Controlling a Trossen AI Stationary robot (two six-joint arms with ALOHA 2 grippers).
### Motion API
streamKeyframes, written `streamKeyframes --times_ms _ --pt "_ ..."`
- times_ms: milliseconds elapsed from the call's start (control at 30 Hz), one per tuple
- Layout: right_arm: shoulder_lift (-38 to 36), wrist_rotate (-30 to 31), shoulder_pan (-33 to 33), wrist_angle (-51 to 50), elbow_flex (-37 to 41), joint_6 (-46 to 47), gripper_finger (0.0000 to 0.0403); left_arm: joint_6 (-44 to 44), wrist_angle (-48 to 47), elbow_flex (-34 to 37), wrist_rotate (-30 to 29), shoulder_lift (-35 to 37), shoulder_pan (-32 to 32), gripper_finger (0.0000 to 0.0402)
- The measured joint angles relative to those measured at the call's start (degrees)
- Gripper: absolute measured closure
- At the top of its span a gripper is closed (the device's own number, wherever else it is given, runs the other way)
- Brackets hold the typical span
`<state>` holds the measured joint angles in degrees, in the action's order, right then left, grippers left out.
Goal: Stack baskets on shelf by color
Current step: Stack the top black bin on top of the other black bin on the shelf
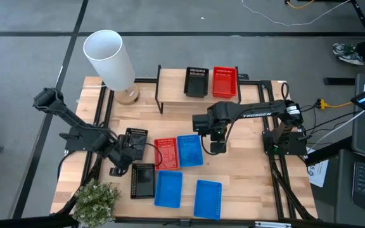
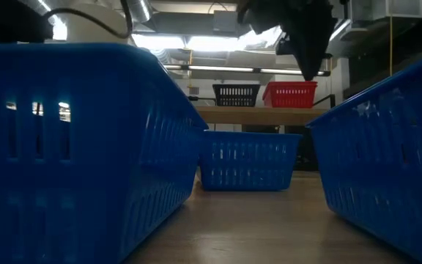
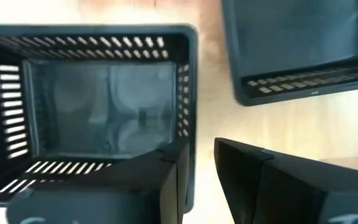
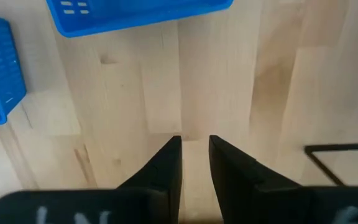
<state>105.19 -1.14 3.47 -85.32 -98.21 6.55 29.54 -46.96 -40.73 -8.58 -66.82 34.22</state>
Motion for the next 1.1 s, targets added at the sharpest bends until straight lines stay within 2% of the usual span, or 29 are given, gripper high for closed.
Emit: streamKeyframes --times_ms 167,333,433,500,567,667,767,867,1000,1100 --pt "0.0 0.2 1.1 0.5 1.1 1.2 0.0324 0.7 0.1 0.0 -2.8 -4.3 0.0 0.0332" --pt "0.0 0.1 2.5 1.3 1.1 1.9 0.0324 0.8 1.0 0.0 -3.1 -9.3 0.0 0.0332" --pt "0.0 0.1 3.5 1.2 1.1 3.8 0.0324 4.8 2.4 0.0 -5.9 -12.3 -0.2 0.0333" --pt "0.0 0.1 4.3 1.2 1.1 4.5 0.0324 8.9 2.4 0.0 -5.8 -13.7 -0.2 0.0344" --pt "0.0 0.1 5.3 0.8 1.1 5.2 0.0324 11.3 1.7 -0.8 -4.2 -14.6 -0.2 0.0374" --pt "0.0 0.0 6.9 0.5 1.1 5.4 0.0324 17.3 -3.7 -5.1 -3.8 -13.6 -0.1 0.0395" --pt "0.0 0.0 8.5 0.5 1.1 5.5 0.0324 19.8 -12.1 -13.0 -7.7 -11.4 -0.1 0.0400" --pt "0.0 0.0 10.2 0.1 1.1 7.6 0.0324 14.8 -15.9 -22.3 -16.3 -10.0 -0.3 0.0401" --pt "0.0 0.0 12.8 -2.1 1.1 15.7 0.0324 2.5 -15.4 -33.5 -30.7 -9.2 -3.8 0.0401" --pt "0.0 0.0 15.7 -4.9 1.1 23.3 0.0324 -11.8 -11.8 -39.8 -33.5 -9.6 -10.8 0.0401"
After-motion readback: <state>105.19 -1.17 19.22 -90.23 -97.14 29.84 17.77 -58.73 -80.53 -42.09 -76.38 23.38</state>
